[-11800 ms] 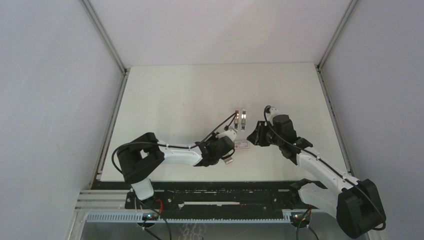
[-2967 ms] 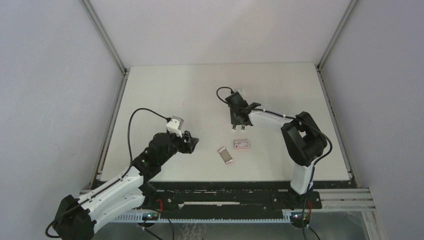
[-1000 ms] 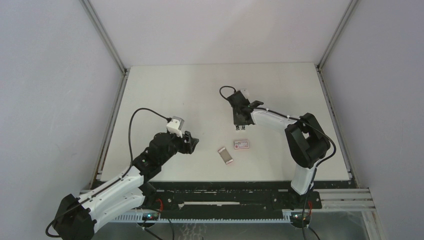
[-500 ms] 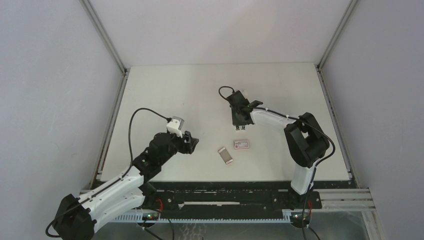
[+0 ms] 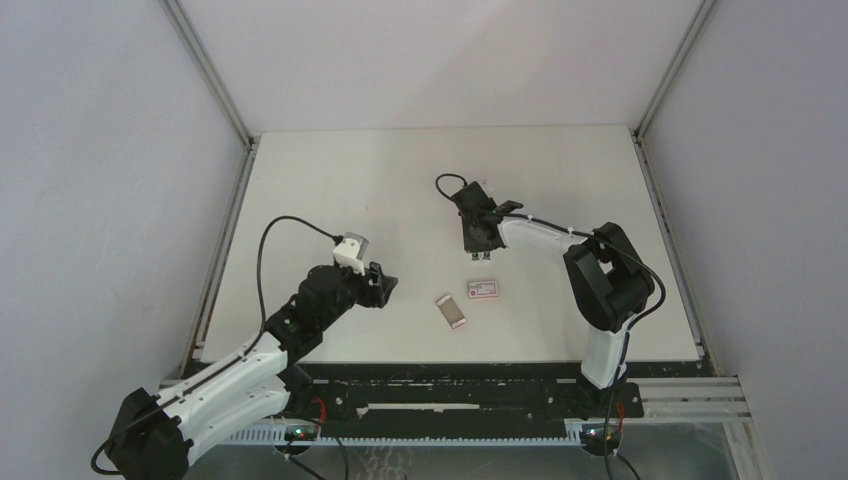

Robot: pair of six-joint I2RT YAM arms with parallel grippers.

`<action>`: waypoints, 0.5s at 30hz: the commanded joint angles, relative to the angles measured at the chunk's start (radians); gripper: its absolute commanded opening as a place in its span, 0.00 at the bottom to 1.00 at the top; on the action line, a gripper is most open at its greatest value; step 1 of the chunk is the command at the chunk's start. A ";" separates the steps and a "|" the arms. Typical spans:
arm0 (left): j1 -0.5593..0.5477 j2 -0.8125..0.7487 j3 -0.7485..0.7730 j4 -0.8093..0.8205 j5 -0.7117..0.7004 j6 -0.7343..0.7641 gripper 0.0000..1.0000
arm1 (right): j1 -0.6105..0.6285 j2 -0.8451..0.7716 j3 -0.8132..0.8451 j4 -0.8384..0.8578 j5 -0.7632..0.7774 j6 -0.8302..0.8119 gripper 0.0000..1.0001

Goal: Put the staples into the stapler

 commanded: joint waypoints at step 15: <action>0.003 -0.010 0.000 0.019 -0.003 0.020 0.64 | -0.015 -0.019 0.039 0.002 -0.034 -0.047 0.10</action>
